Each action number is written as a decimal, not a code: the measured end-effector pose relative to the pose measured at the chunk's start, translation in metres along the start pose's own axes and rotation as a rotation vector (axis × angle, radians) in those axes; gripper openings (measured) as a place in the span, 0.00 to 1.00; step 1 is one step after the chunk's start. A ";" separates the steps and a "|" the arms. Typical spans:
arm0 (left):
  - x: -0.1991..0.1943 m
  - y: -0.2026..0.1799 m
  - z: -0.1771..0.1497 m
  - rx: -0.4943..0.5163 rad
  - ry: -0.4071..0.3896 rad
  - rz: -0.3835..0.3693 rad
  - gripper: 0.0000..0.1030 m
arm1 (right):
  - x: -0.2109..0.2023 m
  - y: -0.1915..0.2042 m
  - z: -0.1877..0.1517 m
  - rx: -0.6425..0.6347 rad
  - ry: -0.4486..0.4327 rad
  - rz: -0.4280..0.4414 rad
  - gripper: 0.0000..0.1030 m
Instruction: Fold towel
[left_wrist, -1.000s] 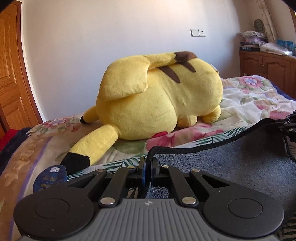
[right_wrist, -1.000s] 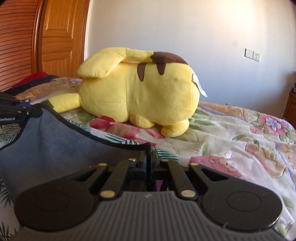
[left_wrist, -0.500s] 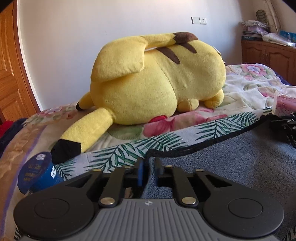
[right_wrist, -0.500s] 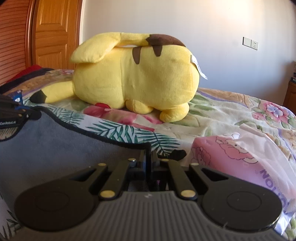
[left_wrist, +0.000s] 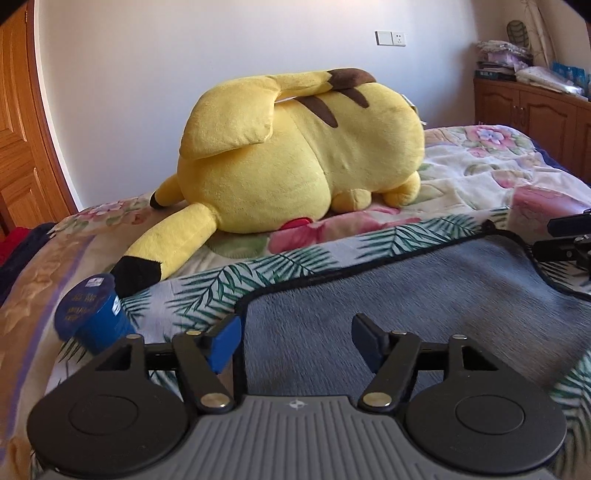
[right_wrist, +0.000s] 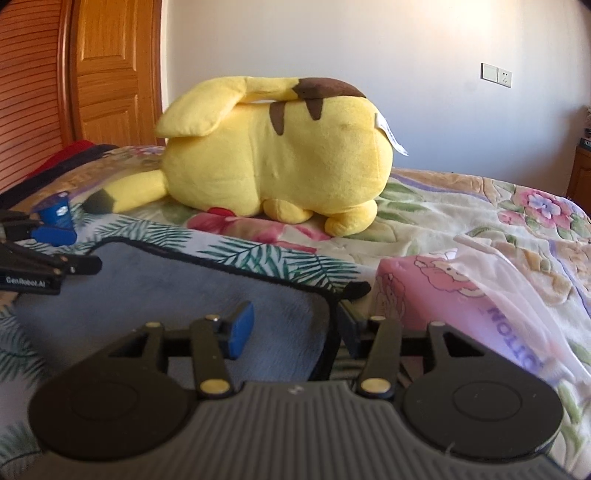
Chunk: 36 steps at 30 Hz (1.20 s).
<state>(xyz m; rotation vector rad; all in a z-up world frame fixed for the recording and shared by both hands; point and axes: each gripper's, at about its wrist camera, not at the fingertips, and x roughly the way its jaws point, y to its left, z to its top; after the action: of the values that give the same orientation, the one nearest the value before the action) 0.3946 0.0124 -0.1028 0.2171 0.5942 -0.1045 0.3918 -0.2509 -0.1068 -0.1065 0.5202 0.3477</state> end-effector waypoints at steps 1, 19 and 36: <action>-0.006 -0.001 0.000 -0.002 0.003 -0.001 0.47 | -0.006 0.001 0.000 0.005 0.004 0.005 0.50; -0.117 -0.022 0.019 -0.004 -0.019 -0.035 0.60 | -0.117 0.019 0.018 0.028 -0.006 -0.003 0.50; -0.215 -0.023 0.025 -0.014 -0.092 -0.032 0.78 | -0.191 0.033 0.034 0.063 -0.073 -0.042 0.77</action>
<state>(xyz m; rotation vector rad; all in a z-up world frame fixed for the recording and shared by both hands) 0.2268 -0.0082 0.0351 0.1884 0.5071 -0.1409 0.2410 -0.2705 0.0182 -0.0438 0.4555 0.2933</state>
